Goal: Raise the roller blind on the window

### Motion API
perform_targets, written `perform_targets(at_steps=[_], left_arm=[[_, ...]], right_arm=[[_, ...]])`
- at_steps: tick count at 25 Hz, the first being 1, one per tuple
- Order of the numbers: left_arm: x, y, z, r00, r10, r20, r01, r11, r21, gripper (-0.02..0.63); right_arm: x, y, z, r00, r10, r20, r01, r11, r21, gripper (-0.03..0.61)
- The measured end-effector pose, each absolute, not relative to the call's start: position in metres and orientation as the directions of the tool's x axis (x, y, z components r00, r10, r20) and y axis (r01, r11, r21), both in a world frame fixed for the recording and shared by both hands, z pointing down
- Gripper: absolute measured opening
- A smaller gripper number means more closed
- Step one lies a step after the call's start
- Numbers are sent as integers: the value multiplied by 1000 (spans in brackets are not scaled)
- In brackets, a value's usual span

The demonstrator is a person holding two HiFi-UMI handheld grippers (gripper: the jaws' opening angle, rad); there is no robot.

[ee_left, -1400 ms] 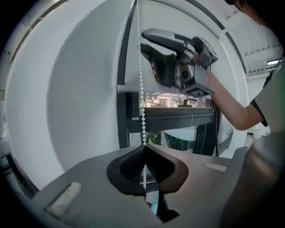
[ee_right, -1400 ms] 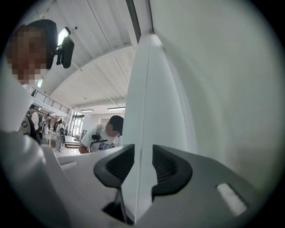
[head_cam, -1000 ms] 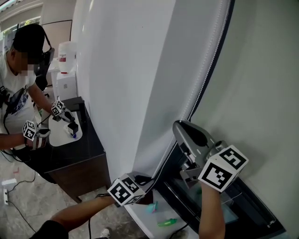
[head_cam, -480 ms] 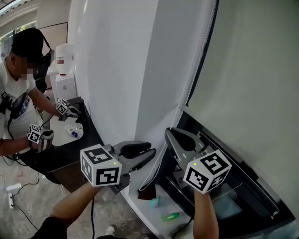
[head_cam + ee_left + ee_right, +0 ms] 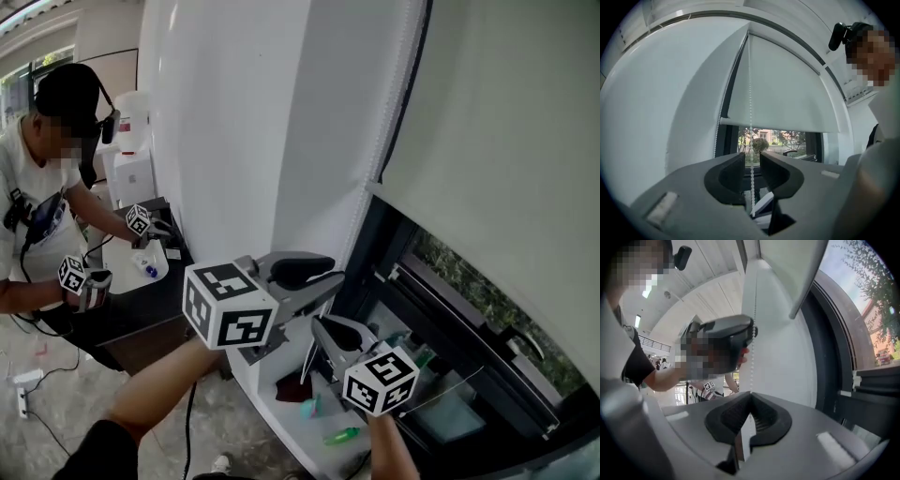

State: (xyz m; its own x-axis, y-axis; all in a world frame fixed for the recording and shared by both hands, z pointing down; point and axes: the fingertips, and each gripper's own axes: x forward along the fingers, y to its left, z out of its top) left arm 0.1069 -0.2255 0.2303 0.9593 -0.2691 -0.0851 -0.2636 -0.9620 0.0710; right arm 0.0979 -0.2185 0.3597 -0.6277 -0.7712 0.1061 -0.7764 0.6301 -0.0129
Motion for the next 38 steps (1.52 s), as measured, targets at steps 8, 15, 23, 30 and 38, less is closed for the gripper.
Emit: perform_targets(at_steps=[8, 15, 23, 30, 38], left_arm=[[122, -230, 224, 973, -216, -81, -210, -975, 79, 14], [115, -236, 238, 971, -227, -68, -218, -969, 119, 13], [120, -232, 351, 972, -195, 129, -220, -951, 219, 13], [97, -239, 373, 955, -251, 156, -279, -940, 198, 14], [97, -241, 373, 947, -281, 154, -305, -938, 162, 14]], right_arm=[[106, -215, 379, -639, -757, 135, -769, 636, -68, 6], [124, -195, 330, -705, -709, 2, -705, 701, -110, 30], [113, -212, 263, -711, -696, 103, -691, 718, 84, 137], [118, -205, 288, -658, -650, 380, -626, 753, 203, 163], [104, -180, 298, -660, -564, 497, -507, 822, 259, 123]])
